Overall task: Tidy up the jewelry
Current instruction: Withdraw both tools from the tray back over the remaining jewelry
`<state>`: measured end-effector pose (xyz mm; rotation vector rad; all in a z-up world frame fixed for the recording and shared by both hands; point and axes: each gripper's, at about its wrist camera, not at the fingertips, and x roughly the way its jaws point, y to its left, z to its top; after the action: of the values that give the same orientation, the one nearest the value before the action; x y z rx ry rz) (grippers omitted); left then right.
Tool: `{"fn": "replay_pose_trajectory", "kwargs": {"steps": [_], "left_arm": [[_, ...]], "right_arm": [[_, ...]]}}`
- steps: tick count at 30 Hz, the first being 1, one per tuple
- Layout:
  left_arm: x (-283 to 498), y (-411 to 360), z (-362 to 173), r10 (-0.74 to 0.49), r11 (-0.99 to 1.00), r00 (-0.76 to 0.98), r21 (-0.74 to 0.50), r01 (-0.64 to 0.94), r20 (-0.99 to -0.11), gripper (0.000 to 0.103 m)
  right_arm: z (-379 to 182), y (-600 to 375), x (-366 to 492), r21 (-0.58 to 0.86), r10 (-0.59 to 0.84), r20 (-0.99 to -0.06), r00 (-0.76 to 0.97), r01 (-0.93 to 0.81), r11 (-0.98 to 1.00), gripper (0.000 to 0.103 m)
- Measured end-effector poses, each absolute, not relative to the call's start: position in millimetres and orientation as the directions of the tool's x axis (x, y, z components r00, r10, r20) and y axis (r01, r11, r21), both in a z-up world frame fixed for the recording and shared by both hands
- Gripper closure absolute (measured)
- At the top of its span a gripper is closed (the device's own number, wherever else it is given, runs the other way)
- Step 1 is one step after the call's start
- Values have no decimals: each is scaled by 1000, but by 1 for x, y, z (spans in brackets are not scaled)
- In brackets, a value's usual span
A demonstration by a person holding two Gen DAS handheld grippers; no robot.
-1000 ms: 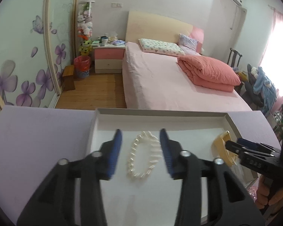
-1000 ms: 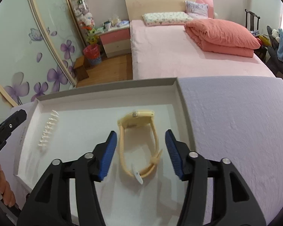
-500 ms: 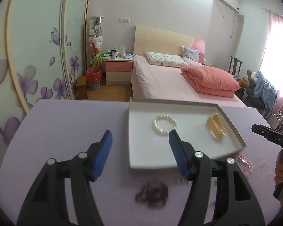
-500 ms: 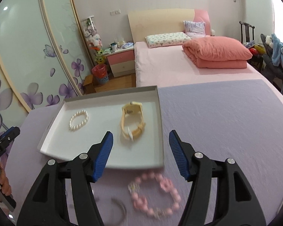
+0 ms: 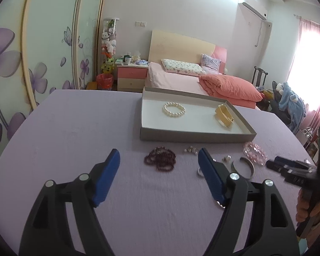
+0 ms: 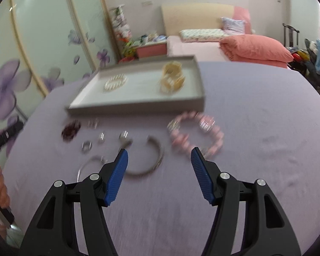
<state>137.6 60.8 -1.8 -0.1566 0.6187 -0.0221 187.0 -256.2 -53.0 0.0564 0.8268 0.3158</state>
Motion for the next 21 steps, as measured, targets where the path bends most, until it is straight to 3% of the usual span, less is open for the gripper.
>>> {"fn": "replay_pose_trajectory", "kwargs": {"steps": [9,21], "left_arm": [[111,54,-4,-83,989,818,-149,-3,-570,25],[109,55,-6,-94,987,813,-162,-1,-575,25]], "right_arm": [[-87,-235,180,120,260,-778,571,-272,955,42],[-94,-210,187,38,201,-792,576,-282,959,41]]}}
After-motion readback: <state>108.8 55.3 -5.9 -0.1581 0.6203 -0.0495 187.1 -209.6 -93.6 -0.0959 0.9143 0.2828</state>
